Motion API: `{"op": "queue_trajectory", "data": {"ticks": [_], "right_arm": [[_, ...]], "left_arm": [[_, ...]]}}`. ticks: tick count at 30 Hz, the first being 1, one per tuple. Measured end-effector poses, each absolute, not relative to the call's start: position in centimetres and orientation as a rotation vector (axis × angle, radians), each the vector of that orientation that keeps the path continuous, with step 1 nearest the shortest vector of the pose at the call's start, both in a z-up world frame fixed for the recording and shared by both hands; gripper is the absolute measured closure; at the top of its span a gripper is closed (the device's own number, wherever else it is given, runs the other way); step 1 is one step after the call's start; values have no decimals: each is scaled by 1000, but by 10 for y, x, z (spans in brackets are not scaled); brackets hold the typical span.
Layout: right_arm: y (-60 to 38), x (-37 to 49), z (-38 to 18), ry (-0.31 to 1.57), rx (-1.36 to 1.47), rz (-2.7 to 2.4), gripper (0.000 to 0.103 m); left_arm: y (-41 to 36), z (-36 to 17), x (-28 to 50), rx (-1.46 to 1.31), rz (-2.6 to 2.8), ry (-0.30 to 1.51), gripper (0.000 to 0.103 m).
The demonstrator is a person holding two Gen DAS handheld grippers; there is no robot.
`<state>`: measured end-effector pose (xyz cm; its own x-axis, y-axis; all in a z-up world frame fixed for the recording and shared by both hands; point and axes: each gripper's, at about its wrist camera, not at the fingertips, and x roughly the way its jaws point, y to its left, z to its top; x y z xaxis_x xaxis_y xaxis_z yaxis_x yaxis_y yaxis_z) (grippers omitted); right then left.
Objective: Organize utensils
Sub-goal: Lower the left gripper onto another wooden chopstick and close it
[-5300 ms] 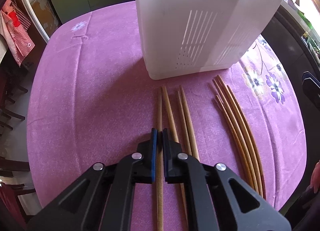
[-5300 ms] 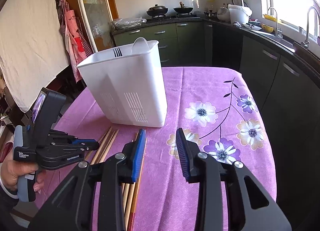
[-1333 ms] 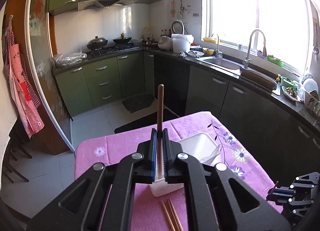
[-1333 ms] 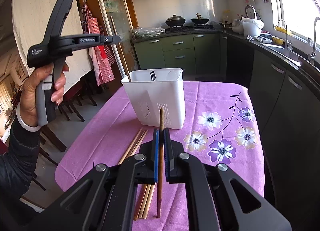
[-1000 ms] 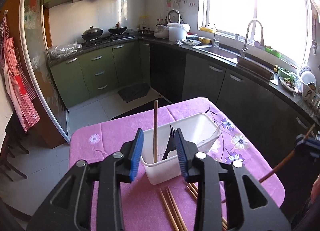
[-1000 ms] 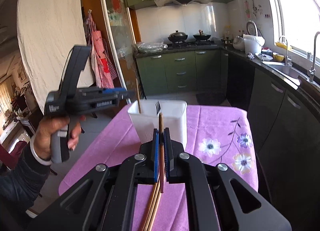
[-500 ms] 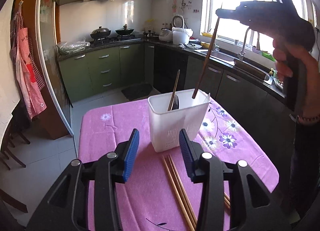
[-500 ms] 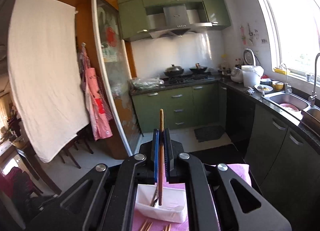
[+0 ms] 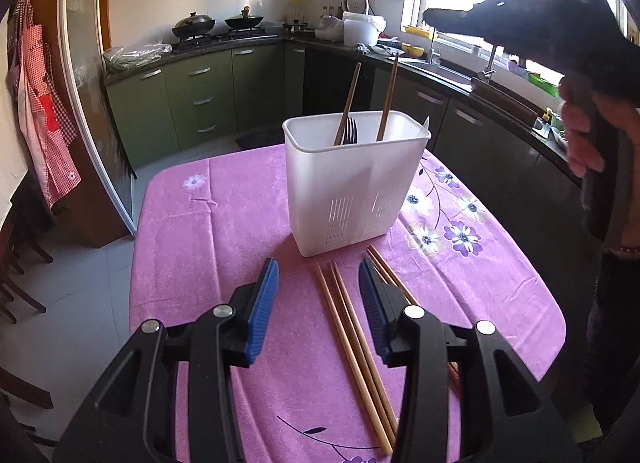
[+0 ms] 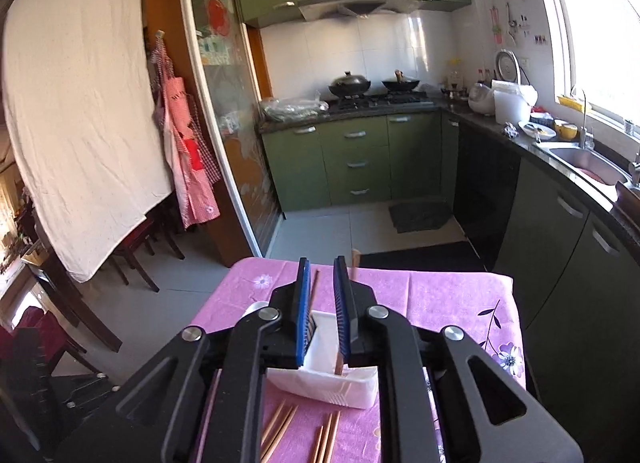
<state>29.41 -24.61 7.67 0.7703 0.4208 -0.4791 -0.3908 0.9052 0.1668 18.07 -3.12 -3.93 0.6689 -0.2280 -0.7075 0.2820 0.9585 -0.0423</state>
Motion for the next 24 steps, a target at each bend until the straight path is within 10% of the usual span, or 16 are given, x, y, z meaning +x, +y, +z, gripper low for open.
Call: {"op": "queue_trajectory", "data": {"ticks": [24], "right_arm": [[-295, 235, -110, 925, 14, 341, 88]], "left_arm": [[-61, -152, 253, 46, -203, 1137, 72]]}}
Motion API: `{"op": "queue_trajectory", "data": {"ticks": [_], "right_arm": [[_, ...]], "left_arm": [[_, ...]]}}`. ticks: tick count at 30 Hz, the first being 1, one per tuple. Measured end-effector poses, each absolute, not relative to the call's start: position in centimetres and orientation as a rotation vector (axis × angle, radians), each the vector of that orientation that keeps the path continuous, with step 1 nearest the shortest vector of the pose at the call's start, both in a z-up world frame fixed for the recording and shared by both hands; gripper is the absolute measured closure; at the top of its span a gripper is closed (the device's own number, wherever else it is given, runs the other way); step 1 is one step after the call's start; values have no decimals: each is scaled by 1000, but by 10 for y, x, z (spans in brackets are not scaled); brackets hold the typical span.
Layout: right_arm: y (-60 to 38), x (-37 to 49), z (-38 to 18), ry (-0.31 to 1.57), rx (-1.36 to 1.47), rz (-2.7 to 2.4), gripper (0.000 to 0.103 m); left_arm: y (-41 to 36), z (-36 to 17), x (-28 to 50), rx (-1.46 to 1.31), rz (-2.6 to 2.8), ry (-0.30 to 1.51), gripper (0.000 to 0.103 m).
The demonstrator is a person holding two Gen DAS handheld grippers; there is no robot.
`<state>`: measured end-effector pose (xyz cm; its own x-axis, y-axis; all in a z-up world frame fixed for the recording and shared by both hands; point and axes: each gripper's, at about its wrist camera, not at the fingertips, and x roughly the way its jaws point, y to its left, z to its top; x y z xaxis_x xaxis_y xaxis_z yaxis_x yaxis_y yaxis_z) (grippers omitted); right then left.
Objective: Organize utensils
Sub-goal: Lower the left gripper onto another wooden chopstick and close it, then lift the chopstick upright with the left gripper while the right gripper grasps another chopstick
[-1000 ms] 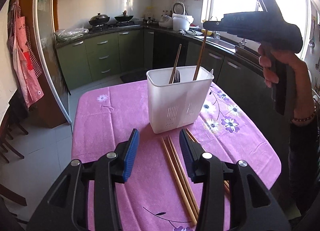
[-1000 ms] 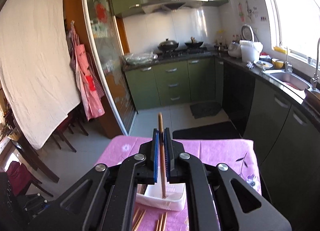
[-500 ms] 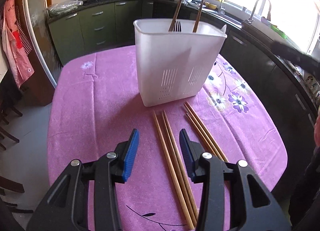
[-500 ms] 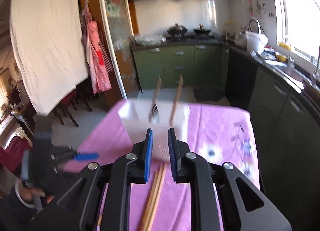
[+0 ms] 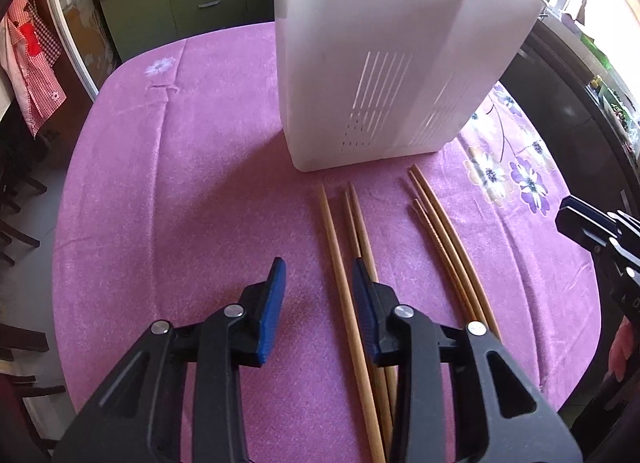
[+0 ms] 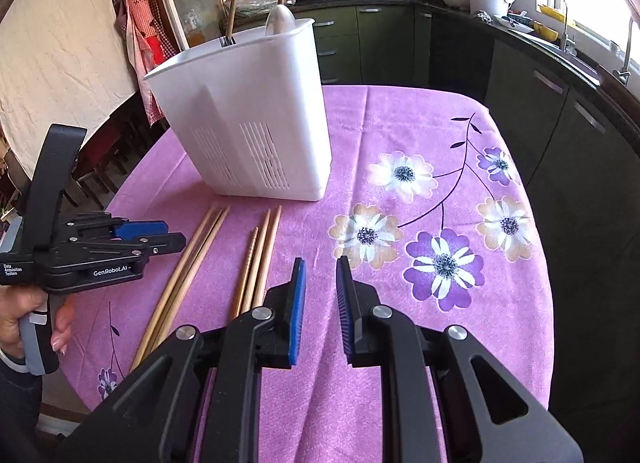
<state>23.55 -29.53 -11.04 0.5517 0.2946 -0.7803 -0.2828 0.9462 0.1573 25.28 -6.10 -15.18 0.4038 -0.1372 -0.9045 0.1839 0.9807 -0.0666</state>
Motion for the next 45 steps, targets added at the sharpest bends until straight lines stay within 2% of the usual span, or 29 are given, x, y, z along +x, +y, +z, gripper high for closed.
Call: {"op": "queue_trajectory", "data": {"ticks": [3, 16, 22, 31, 42, 45], "right_arm": [[-298, 237, -111, 929, 26, 344, 88], [-304, 234, -115, 938, 65, 362, 86], [-306, 233, -119, 952, 82, 371, 86], [-308, 230, -115, 945, 93, 368, 86], [-314, 229, -104, 923, 102, 353, 85], [-312, 229, -102, 922, 98, 355, 82]], "left_arm": [[-64, -156, 255, 59, -193, 1149, 75], [-83, -164, 273, 105, -137, 1154, 76], [-87, -163, 267, 117, -154, 1156, 94], [-84, -159, 259, 104, -181, 1147, 97], [-57, -77, 223, 74, -208, 952, 97], [-52, -52, 206, 67, -217, 886, 97]]}}
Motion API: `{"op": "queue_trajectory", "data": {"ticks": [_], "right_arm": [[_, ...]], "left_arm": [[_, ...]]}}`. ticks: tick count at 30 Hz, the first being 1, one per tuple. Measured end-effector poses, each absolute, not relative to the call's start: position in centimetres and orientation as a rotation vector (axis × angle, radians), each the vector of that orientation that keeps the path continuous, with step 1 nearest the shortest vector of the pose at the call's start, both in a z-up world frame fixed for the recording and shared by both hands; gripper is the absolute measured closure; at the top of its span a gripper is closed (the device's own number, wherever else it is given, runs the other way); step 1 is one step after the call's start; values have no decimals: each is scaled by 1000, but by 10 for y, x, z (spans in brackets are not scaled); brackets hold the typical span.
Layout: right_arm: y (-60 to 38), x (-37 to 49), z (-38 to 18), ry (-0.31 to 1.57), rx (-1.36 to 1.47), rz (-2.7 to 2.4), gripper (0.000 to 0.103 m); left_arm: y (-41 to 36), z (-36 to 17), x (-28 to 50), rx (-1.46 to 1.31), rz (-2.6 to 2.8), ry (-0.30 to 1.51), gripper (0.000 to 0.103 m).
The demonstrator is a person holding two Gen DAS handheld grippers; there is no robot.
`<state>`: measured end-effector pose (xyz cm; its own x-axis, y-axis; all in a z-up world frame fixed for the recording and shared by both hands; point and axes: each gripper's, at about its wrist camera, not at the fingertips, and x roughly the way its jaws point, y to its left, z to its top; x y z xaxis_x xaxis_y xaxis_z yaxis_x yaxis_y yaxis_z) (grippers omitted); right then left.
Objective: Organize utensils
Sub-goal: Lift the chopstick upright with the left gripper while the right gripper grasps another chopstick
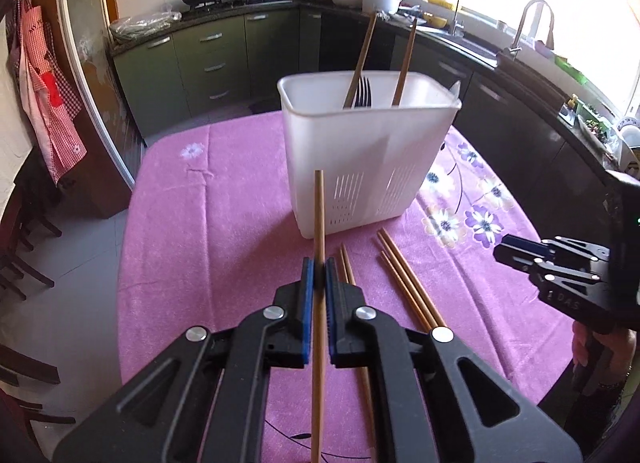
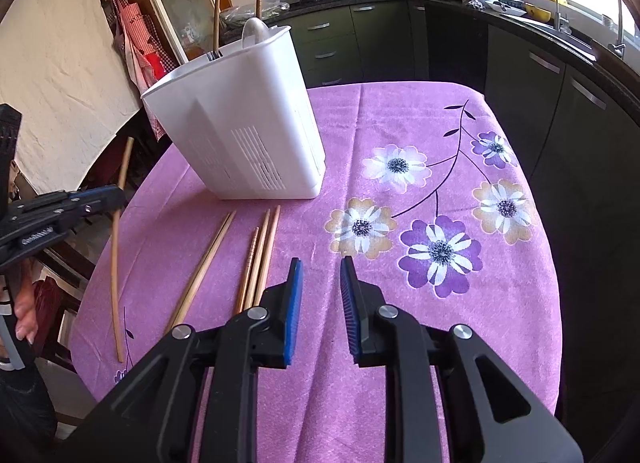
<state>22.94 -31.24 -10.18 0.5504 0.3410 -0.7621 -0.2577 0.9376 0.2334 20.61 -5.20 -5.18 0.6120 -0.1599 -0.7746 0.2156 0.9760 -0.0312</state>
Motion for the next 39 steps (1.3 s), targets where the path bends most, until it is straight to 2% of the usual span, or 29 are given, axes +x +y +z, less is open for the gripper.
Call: {"op": "queue_trajectory", "data": {"ticks": [6, 10, 26, 39], "right_arm": [[-307, 230, -104, 933, 88, 369, 82], [-301, 234, -108, 951, 72, 381, 77], [-254, 293, -148, 1138, 19, 452, 78], [-214, 294, -156, 1159, -137, 406, 81]], "left_arm": [[-41, -20, 179, 65, -219, 794, 97], [-35, -10, 161, 63, -221, 742, 97], [-28, -5, 132, 104, -230, 695, 97], [-26, -5, 129, 105, -239, 693, 97]]}}
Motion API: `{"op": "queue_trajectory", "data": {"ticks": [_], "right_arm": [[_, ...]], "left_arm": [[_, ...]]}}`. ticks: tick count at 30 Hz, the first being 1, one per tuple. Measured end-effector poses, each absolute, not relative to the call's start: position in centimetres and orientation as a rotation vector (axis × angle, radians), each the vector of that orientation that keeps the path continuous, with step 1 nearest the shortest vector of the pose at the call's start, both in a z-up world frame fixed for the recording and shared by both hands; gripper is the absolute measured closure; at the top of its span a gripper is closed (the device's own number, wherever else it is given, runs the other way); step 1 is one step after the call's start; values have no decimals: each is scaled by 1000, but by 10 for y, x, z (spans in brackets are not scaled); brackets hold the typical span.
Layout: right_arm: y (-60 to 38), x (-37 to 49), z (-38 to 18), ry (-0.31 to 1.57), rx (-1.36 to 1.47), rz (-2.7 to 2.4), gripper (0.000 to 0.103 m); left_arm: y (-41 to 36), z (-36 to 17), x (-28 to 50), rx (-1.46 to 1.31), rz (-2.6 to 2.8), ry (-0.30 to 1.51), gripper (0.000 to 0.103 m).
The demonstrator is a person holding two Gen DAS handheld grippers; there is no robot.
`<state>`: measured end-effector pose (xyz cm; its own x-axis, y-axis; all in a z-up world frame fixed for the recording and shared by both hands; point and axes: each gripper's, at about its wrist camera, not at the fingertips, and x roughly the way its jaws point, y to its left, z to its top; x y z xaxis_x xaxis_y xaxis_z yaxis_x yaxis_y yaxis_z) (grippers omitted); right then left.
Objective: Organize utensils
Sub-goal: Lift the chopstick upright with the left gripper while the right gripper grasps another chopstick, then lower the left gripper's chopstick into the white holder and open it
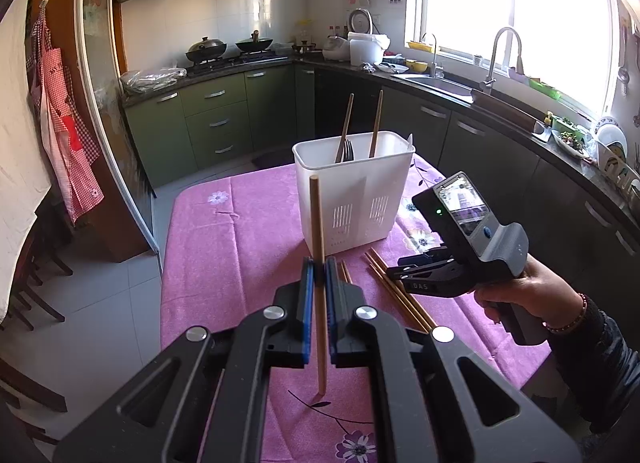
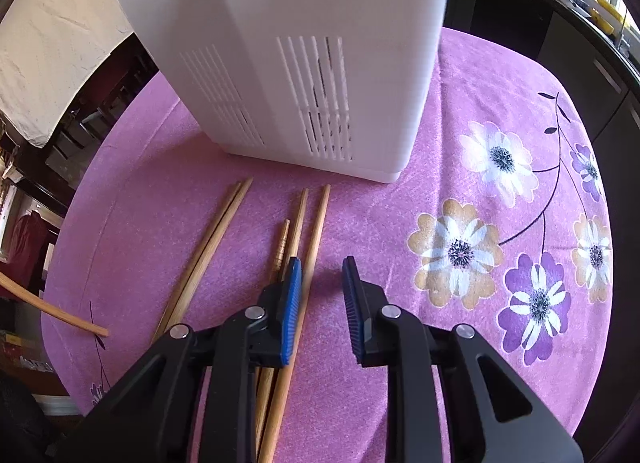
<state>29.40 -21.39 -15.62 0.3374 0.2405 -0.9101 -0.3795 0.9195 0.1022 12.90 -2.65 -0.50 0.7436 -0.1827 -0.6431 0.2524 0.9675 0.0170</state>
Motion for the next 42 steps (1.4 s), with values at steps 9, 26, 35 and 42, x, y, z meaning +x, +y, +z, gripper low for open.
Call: {"op": "queue_trajectory", "data": {"ticks": [9, 26, 35, 42], "right_arm": [[-190, 293, -158, 1113, -170, 368, 97], [-278, 202, -8, 672, -3, 406, 97], [-295, 117, 4, 526, 3, 385, 97], [-303, 108, 2, 517, 27, 374, 97]], "left_arm": [[-24, -5, 128, 103, -237, 692, 97], [-22, -5, 126, 109, -235, 691, 97], [-23, -6, 124, 109, -236, 691, 97], [-24, -8, 122, 99, -240, 692, 97]]}}
